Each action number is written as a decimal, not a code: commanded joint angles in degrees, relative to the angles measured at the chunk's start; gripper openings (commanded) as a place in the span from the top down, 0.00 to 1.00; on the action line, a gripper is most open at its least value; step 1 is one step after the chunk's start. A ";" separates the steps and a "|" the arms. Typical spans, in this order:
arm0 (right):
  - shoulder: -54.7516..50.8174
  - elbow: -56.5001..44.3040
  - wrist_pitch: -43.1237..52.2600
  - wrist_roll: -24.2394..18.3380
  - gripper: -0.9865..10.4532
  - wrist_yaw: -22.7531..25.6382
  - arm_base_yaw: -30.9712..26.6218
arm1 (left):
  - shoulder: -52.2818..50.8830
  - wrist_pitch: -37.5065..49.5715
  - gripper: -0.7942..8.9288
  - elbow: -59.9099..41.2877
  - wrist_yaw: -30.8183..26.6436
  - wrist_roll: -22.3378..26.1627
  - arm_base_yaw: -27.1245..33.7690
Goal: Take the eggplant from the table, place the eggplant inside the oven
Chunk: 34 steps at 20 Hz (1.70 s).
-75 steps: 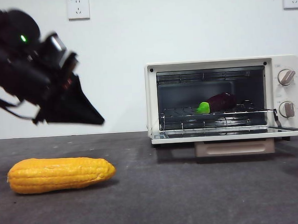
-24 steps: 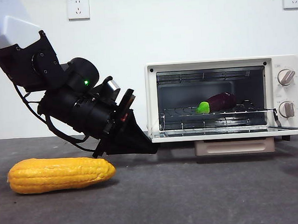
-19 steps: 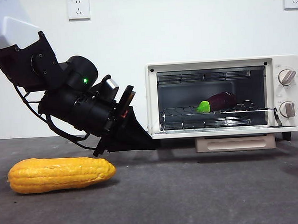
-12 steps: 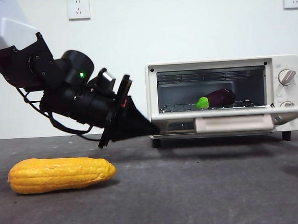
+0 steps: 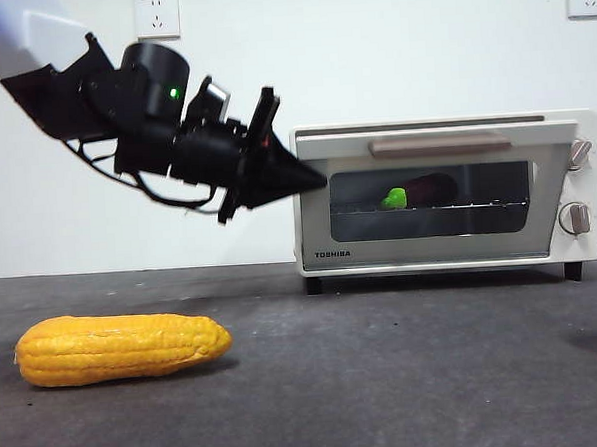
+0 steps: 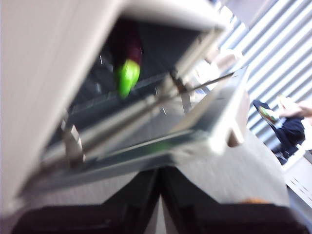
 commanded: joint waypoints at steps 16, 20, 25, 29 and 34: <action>-0.20 0.17 -1.22 -0.83 0.92 0.09 0.07 | -4.52 -13.49 0.92 3.98 -8.31 7.43 0.09; -0.20 0.17 -1.22 -0.85 0.92 0.09 0.07 | -11.21 -24.44 0.92 3.98 -10.29 12.50 -0.52; -0.20 0.17 -1.20 -1.49 0.92 0.09 0.07 | -21.53 -42.93 0.92 3.98 -14.86 19.69 -2.43; -0.20 0.17 -1.22 -1.86 0.92 0.09 0.07 | -29.66 -50.73 0.92 3.98 -14.99 20.39 -4.57; -0.20 0.17 -1.20 -1.88 0.92 0.09 0.07 | -39.91 -57.61 0.92 3.98 -18.43 20.37 -8.11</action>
